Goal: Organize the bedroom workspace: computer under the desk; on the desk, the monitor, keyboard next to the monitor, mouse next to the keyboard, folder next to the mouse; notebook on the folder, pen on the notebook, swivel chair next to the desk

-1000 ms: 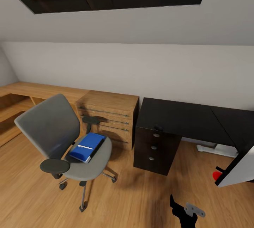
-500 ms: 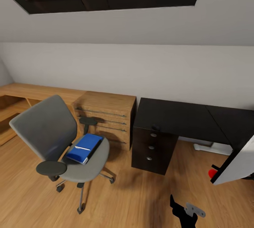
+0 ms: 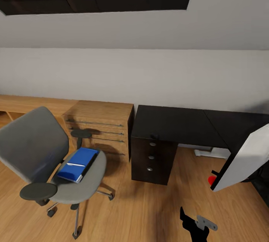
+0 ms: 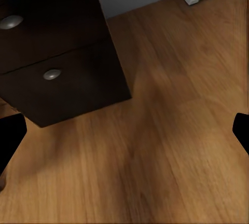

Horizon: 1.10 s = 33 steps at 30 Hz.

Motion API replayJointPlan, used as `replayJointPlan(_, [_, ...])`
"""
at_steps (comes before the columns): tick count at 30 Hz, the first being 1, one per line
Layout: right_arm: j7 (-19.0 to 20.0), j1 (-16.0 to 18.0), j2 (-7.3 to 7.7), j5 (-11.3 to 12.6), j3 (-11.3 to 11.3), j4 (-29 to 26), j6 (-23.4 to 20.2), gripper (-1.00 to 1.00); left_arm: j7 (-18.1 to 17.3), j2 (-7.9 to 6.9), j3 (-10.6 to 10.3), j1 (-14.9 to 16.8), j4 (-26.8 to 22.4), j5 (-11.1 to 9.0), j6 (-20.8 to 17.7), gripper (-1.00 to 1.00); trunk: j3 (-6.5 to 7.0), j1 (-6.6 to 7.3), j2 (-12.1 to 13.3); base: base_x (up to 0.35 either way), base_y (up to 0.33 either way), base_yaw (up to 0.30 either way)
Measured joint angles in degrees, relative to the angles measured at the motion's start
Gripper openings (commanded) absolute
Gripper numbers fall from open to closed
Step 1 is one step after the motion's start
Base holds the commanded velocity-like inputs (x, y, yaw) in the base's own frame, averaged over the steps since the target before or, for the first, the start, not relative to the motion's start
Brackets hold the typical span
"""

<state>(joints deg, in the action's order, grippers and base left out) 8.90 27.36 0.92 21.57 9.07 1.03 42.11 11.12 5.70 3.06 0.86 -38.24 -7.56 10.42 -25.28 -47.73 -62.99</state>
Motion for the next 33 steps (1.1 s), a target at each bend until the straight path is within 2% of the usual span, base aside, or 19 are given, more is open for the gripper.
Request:
replayJointPlan(6, [0.0, 0.0, -0.04, 0.0, 0.0, 0.0, 0.0, 1.0, 0.0, 0.01, 0.0, 0.0, 0.0, 0.0, 0.0, 1.0, 0.18, -0.01, 0.0, 0.073, 0.034, -0.153])
replayJointPlan(15, [0.1, 0.0, -0.05, 0.0, 0.0, 0.0, 0.0, 1.0, -0.1, 0.06, 0.0, 0.0, 0.0, 0.1, 0.1, 1.0, 0.24, -0.02, 0.0, 0.015, 0.007, -0.035])
replayJointPlan(25, [0.1, -0.7, -0.05, -0.5, 0.0, 0.0, -0.1, 1.0, 0.0, 0.07, 0.0, 0.0, 0.0, 0.0, 0.1, 1.0, 2.03, 2.17, 4.0, 0.001, 0.0, -0.002])
replayJointPlan(33, [0.2, -0.9, -0.14, -1.1, -0.6, 0.1, -0.1, 1.0, -0.2, 0.04, 0.0, 0.0, -0.5, -0.1, 0.1, 1.0, 2.04, 2.18, 4.0, 0.0, 0.0, 0.0])
